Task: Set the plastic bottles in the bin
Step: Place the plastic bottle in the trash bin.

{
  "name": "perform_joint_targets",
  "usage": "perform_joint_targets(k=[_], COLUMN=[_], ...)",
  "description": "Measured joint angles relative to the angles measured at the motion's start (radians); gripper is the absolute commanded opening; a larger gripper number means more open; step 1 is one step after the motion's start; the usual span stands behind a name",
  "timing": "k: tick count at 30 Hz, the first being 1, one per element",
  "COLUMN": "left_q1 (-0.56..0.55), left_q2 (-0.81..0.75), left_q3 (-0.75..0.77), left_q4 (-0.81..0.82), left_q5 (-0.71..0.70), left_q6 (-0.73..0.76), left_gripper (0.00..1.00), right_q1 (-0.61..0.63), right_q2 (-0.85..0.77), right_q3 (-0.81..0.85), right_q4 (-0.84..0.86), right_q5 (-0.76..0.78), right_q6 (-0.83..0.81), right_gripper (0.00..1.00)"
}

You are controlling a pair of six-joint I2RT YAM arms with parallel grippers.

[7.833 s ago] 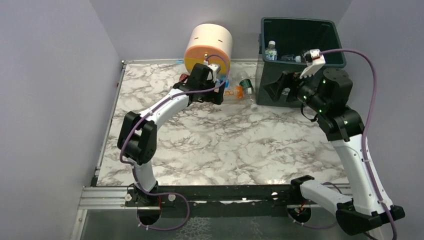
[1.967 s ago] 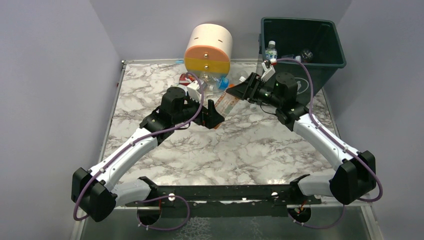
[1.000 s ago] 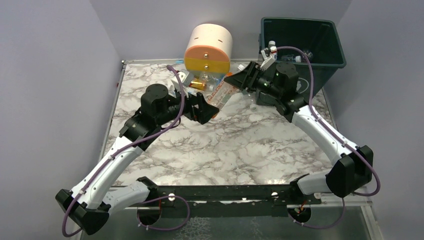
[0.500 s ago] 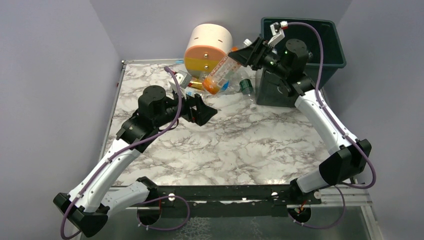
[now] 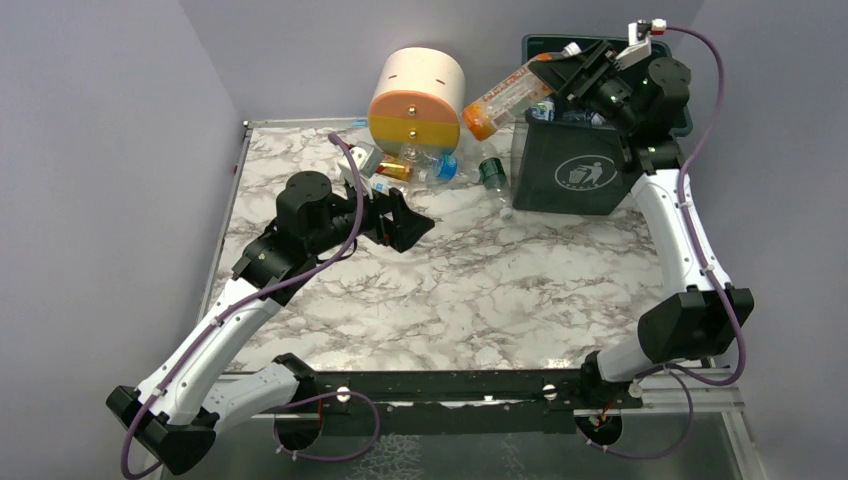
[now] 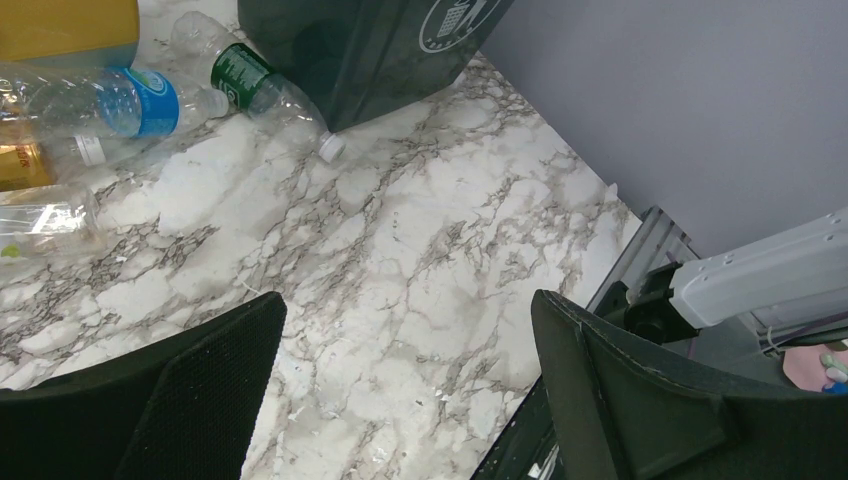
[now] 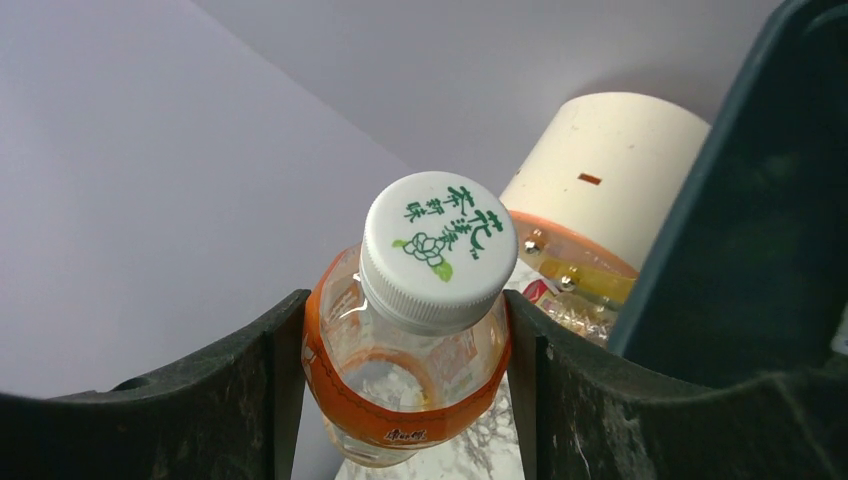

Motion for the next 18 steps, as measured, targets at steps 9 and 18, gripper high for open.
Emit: perform_joint_targets(k=[9,18], left_q1=[0.000,0.000], left_q2=[0.000,0.000], left_q3=[0.000,0.000], left_q4=[0.000,-0.001], left_q5=[0.000,0.000], left_q6=[0.000,0.000], left_gripper=[0.99,0.99], right_q1=[-0.186,-0.352], right_q2=[0.014,0.014], right_q3=[-0.005,-0.097], right_q4=[0.151,0.306], right_q5=[-0.111,-0.178], right_q6=[0.181,0.336], right_gripper=[0.60,0.60])
